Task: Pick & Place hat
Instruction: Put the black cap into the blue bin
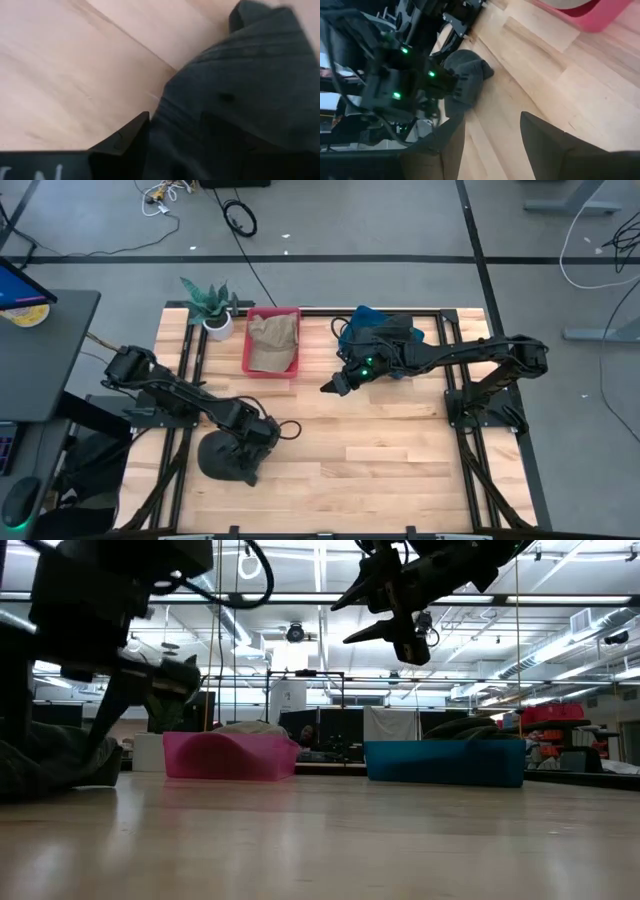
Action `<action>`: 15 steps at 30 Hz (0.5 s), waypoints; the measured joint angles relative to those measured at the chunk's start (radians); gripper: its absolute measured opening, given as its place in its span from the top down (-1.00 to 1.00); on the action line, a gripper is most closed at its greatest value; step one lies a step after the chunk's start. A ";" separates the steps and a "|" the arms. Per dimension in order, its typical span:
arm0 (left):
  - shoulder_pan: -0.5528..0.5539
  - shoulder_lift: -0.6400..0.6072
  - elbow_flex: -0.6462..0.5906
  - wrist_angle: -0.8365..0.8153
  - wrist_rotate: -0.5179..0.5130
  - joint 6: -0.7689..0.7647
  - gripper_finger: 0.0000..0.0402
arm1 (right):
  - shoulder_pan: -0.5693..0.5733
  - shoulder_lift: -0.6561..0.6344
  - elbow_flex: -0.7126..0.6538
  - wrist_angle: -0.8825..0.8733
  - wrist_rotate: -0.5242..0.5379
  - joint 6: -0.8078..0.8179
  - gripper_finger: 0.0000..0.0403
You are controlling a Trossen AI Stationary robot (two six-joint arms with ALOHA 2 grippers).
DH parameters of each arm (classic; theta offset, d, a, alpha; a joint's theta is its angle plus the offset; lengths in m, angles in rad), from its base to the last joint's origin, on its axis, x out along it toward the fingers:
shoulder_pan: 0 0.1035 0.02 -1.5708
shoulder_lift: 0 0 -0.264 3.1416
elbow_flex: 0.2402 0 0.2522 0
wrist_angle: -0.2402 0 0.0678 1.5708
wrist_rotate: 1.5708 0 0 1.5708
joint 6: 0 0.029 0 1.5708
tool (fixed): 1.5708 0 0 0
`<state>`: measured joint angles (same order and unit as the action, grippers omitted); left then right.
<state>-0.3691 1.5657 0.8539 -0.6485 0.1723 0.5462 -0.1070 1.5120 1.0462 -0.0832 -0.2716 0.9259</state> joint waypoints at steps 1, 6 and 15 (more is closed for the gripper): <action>0.000 0.013 0.000 0.001 0.000 0.007 0.10 | 0.000 0.000 0.000 0.003 0.001 -0.001 0.04; 0.000 0.073 0.001 0.003 0.012 -0.015 0.10 | 0.000 0.000 0.000 0.003 0.002 -0.034 0.04; 0.000 0.096 0.003 0.014 0.020 0.016 0.36 | 0.000 0.000 0.000 0.002 0.006 -0.072 0.04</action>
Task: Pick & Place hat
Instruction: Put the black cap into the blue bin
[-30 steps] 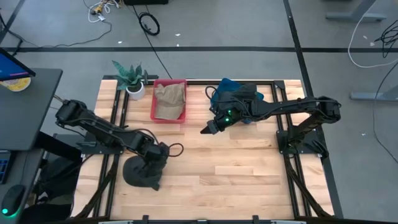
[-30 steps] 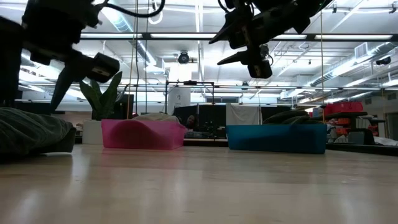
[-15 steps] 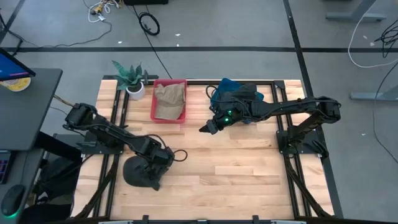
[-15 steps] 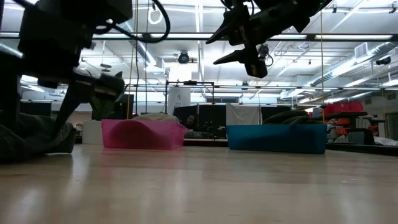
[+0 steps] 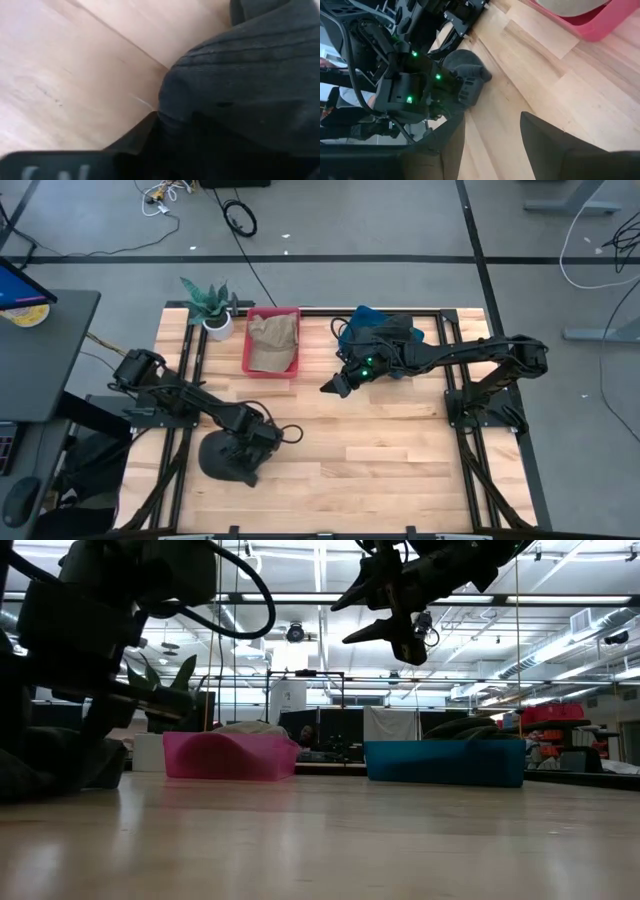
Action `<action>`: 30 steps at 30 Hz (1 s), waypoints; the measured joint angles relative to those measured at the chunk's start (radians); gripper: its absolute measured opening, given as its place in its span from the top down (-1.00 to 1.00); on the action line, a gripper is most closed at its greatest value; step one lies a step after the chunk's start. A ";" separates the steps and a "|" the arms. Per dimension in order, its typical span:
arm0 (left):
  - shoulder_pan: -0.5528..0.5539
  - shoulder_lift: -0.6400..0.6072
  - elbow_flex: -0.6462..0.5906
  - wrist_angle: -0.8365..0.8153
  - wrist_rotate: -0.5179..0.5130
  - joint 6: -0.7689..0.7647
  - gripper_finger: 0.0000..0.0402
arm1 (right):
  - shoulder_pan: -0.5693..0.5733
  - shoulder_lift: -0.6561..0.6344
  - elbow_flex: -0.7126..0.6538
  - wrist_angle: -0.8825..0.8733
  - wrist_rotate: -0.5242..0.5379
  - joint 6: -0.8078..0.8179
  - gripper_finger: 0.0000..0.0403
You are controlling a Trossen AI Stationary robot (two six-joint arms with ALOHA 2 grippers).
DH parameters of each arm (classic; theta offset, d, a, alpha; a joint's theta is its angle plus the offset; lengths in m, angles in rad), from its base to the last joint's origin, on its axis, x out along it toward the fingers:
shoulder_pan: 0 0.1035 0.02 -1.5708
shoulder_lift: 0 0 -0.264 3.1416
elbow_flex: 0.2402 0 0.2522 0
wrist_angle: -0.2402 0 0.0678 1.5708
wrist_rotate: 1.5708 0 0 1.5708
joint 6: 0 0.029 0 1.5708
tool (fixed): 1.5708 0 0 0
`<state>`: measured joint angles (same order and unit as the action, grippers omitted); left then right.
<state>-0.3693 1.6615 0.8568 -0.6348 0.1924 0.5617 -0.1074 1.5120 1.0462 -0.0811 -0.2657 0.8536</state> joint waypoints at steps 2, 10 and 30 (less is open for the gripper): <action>0.000 0.000 0.000 0.000 0.003 0.002 0.55 | 0.000 0.000 0.000 0.000 0.000 -0.002 0.04; 0.007 0.003 0.035 -0.073 -0.159 0.003 0.86 | -0.020 0.000 0.000 0.063 -0.016 0.035 0.04; 0.152 -0.052 0.479 -0.442 -0.479 -0.155 0.86 | -0.055 -0.001 0.000 0.237 -0.126 0.104 0.04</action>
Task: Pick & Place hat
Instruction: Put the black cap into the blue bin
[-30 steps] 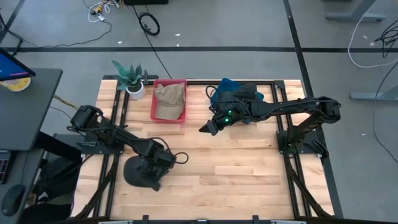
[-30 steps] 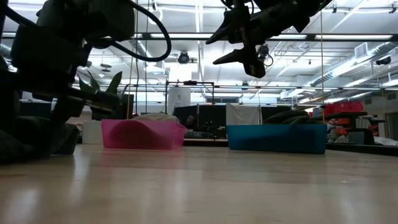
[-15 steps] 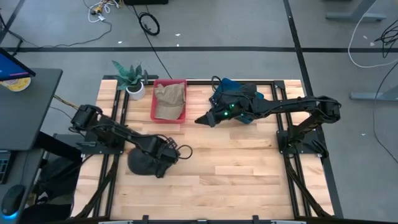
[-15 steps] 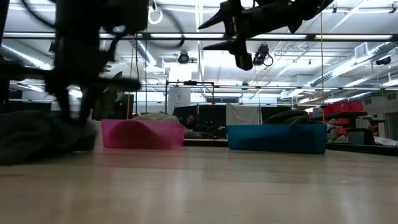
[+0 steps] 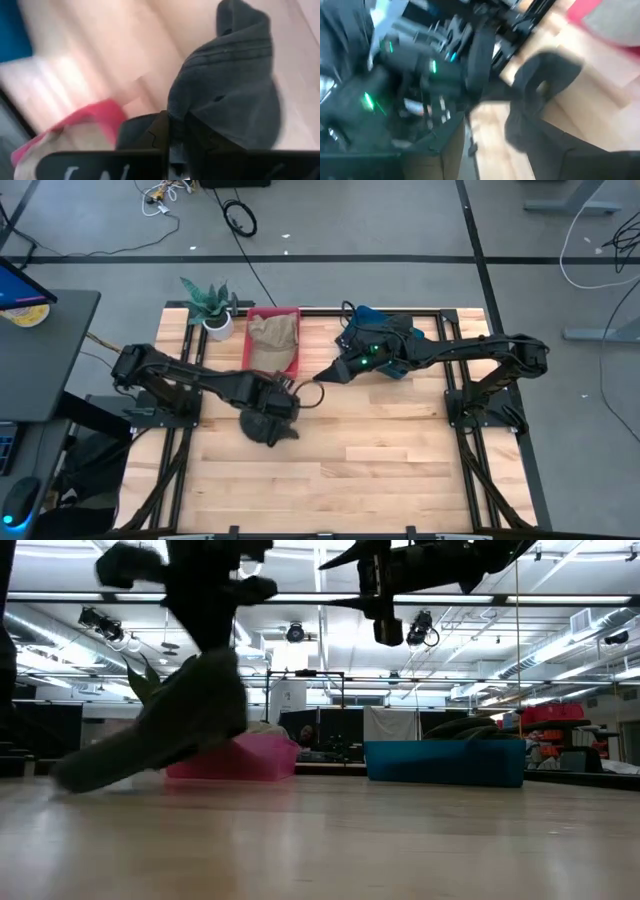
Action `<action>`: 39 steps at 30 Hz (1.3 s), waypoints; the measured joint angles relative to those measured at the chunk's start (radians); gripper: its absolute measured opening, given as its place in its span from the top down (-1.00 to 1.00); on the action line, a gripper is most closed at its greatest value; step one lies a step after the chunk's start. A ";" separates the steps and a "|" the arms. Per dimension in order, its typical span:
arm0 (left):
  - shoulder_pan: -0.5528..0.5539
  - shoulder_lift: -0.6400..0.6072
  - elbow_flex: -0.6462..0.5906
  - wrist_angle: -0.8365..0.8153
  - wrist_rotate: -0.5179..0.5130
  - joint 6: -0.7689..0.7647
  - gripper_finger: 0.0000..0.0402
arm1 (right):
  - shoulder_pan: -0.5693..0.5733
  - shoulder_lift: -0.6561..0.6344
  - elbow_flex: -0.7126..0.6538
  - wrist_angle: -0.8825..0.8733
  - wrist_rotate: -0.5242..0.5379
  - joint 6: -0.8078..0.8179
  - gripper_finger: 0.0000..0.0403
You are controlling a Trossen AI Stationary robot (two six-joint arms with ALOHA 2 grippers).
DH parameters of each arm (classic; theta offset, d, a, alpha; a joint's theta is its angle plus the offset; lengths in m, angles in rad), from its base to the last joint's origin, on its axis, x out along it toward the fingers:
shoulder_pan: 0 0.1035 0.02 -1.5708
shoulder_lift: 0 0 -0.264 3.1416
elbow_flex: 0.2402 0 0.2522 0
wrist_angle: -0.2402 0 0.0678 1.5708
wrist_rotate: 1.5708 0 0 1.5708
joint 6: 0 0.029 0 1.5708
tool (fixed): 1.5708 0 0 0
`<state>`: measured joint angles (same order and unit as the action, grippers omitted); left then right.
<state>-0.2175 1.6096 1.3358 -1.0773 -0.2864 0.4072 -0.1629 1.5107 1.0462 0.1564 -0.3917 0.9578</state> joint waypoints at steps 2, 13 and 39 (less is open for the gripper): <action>0.014 0.000 0.050 -0.023 -0.014 -0.048 0.86 | -0.003 -0.009 0.000 -0.007 -0.062 -0.024 0.04; 0.083 -0.007 0.290 -0.029 -0.147 -0.485 0.86 | -0.013 -0.228 0.000 -0.126 -0.122 -0.156 0.04; 0.124 -0.007 0.722 0.012 0.082 -0.091 0.86 | 0.003 -0.566 0.001 -0.333 0.128 -0.311 0.04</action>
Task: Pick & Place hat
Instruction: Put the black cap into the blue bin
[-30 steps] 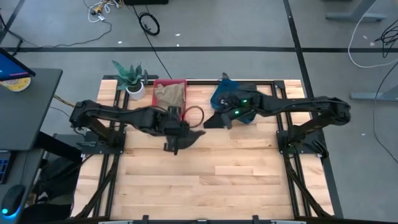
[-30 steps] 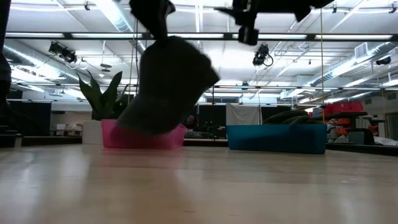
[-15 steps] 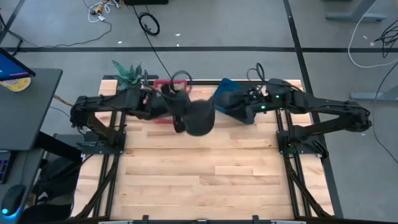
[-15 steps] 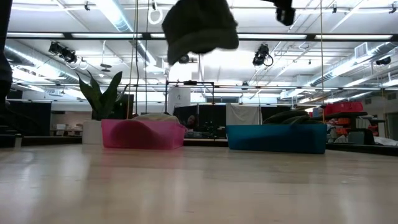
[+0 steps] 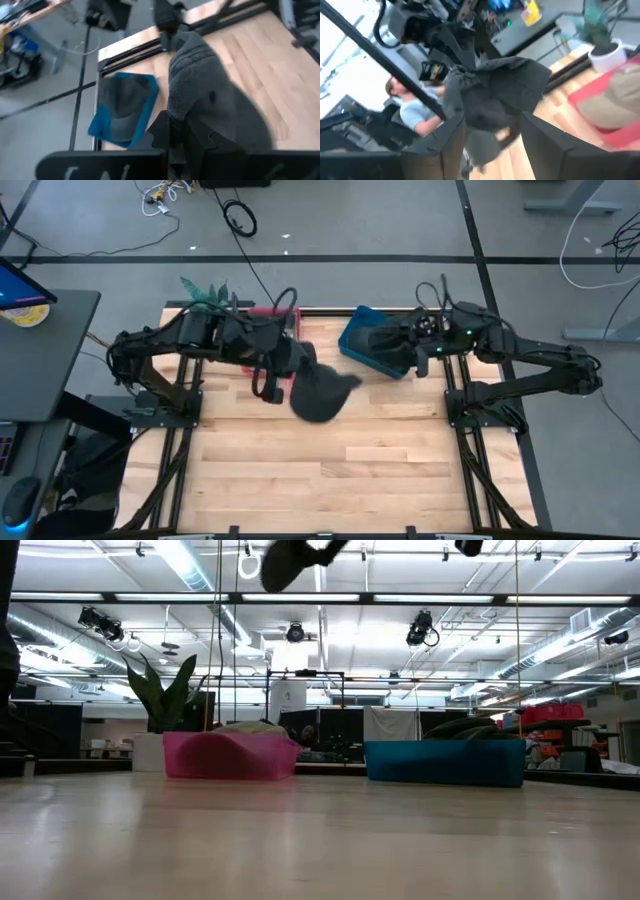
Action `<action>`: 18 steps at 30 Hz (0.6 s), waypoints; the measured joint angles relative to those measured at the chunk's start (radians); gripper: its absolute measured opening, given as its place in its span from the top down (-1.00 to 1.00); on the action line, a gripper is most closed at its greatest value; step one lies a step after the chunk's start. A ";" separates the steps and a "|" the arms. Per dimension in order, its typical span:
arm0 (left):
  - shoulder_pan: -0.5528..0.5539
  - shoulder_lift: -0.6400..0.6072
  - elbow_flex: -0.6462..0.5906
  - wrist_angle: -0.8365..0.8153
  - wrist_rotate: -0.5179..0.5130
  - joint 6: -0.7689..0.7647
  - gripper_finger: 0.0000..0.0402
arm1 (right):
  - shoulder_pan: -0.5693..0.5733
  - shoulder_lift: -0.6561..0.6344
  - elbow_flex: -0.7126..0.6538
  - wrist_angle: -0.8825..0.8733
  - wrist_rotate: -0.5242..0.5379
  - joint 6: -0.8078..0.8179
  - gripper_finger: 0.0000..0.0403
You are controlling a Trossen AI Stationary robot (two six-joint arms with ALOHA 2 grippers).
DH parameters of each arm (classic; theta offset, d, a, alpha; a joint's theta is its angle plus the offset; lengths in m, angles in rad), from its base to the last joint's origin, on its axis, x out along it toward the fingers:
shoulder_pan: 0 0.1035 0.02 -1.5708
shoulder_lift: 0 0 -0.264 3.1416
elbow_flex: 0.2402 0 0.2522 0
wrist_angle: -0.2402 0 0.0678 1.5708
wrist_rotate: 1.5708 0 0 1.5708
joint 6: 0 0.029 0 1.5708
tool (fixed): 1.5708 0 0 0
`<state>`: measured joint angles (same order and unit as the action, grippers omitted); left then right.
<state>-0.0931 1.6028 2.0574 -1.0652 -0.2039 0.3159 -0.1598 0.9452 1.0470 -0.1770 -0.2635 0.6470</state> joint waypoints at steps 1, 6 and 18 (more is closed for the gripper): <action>-0.002 0.000 -0.013 0.006 0.012 0.015 0.86 | 0.001 0.010 0.000 0.001 -0.011 -0.001 0.04; -0.001 0.001 -0.097 0.002 0.022 0.113 0.86 | 0.008 0.106 0.000 0.000 -0.084 0.033 0.04; 0.025 0.001 -0.308 0.040 0.096 0.171 0.86 | 0.020 0.348 0.000 0.112 -0.169 0.080 0.04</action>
<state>-0.0678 1.6035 1.7493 -1.0249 -0.1083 0.4867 -0.1398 1.2935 1.0466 -0.0652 -0.4322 0.7273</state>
